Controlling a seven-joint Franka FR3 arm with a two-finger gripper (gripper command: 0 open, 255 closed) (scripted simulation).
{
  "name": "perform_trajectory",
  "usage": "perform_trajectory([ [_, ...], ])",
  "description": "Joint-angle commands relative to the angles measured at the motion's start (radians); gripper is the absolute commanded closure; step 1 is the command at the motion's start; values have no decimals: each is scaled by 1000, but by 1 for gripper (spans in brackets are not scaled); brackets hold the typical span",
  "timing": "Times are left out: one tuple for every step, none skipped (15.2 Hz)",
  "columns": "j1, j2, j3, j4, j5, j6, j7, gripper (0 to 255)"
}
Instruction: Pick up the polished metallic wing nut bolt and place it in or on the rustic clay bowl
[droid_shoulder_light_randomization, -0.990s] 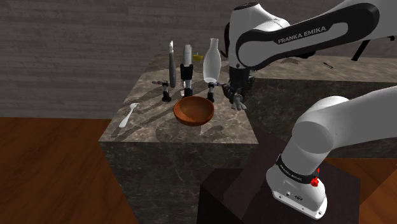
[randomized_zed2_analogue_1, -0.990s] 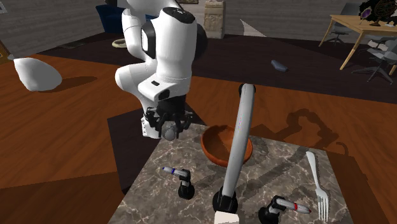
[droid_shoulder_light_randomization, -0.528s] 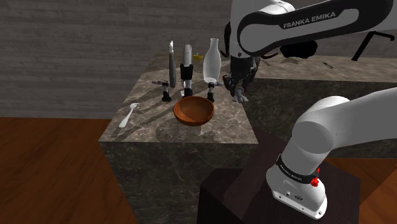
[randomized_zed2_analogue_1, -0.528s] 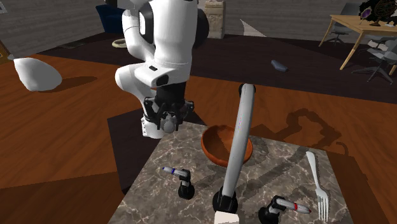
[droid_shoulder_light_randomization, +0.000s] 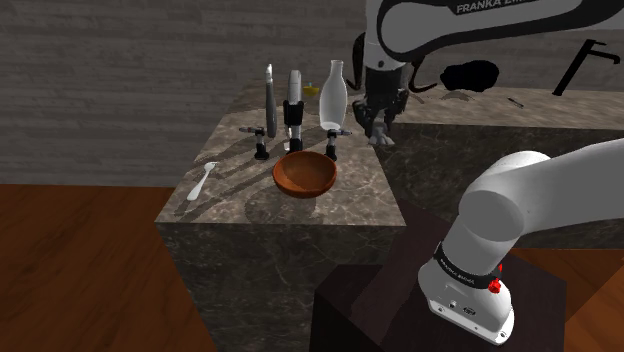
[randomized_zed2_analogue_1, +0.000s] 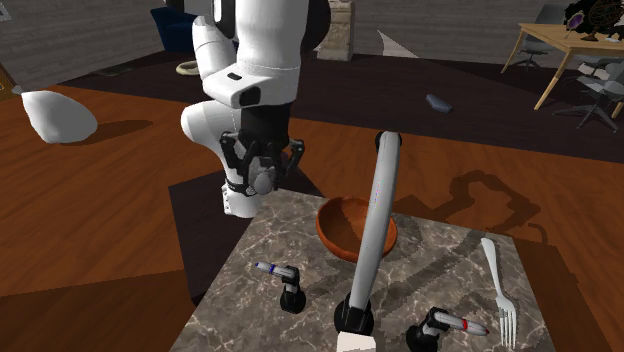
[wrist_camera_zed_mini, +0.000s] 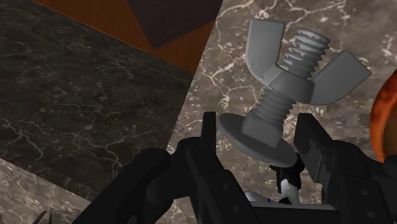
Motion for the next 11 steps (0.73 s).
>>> perform_trajectory([
  [5,31,19,34,11,-6,19,255],
  [9,63,38,59,20,-1,40,255],
  [12,96,58,85,28,4,60,255],
  [15,129,76,112,35,8,80,255],
  [17,162,95,139,41,11,100,255],
  [18,195,113,168,46,14,120,255],
  [19,229,131,198,49,16,140,255],
  [19,263,149,229,51,17,161,255],
  [18,297,167,261,51,17,181,255],
  [18,332,185,293,50,17,202,255],
  [17,367,202,327,48,15,223,255],
])
